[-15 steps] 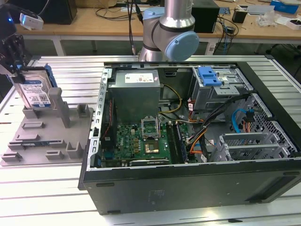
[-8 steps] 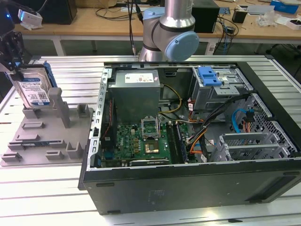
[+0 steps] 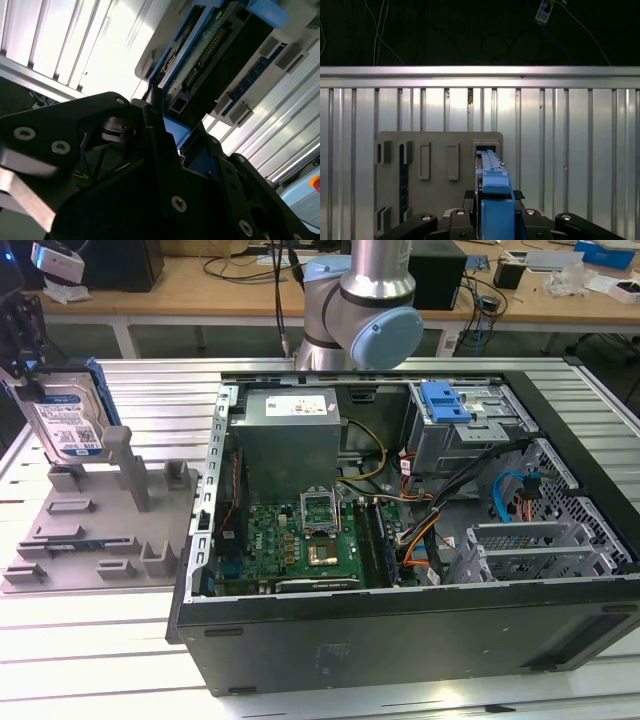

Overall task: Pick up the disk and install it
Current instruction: 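Pick up the disk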

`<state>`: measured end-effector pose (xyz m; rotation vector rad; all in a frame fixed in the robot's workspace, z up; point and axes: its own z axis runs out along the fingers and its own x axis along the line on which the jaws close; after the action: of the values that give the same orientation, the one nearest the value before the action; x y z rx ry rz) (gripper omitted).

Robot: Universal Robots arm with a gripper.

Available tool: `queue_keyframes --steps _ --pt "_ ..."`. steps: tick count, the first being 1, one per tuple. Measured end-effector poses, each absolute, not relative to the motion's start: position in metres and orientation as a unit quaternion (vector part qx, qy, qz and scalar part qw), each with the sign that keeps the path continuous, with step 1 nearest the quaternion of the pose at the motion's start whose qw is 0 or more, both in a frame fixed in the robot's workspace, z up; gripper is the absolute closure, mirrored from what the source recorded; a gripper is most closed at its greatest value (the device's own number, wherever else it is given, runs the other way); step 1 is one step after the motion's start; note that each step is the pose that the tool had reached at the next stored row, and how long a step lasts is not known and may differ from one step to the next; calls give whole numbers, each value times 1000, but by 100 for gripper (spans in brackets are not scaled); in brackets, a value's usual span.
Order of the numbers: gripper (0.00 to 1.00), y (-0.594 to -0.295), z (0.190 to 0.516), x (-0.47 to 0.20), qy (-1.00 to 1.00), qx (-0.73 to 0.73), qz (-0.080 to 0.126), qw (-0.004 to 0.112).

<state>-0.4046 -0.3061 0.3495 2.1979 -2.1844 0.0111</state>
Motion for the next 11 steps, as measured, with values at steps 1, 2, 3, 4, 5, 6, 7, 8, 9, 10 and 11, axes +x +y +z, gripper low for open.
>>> queue_keyframes --steps 1,2,3,4,5,6,7,8,9,10,11 --pt "63 -306 352 -405 -705 709 4 21" --pt "63 -306 355 -405 -705 709 4 21" --pt "63 -306 359 -405 -705 709 4 22" --pt "63 -306 362 -405 -705 709 4 21" --pt "63 -306 364 -405 -705 709 4 21" --pt "63 -306 366 -405 -705 709 4 21" --pt "63 -306 369 -405 -705 709 4 22" --pt "63 -306 371 -405 -705 709 4 21" --pt "63 -306 373 -405 -705 709 4 21" --pt "63 -306 376 -405 -705 709 4 21" --pt "63 -306 378 -405 -705 709 4 21"
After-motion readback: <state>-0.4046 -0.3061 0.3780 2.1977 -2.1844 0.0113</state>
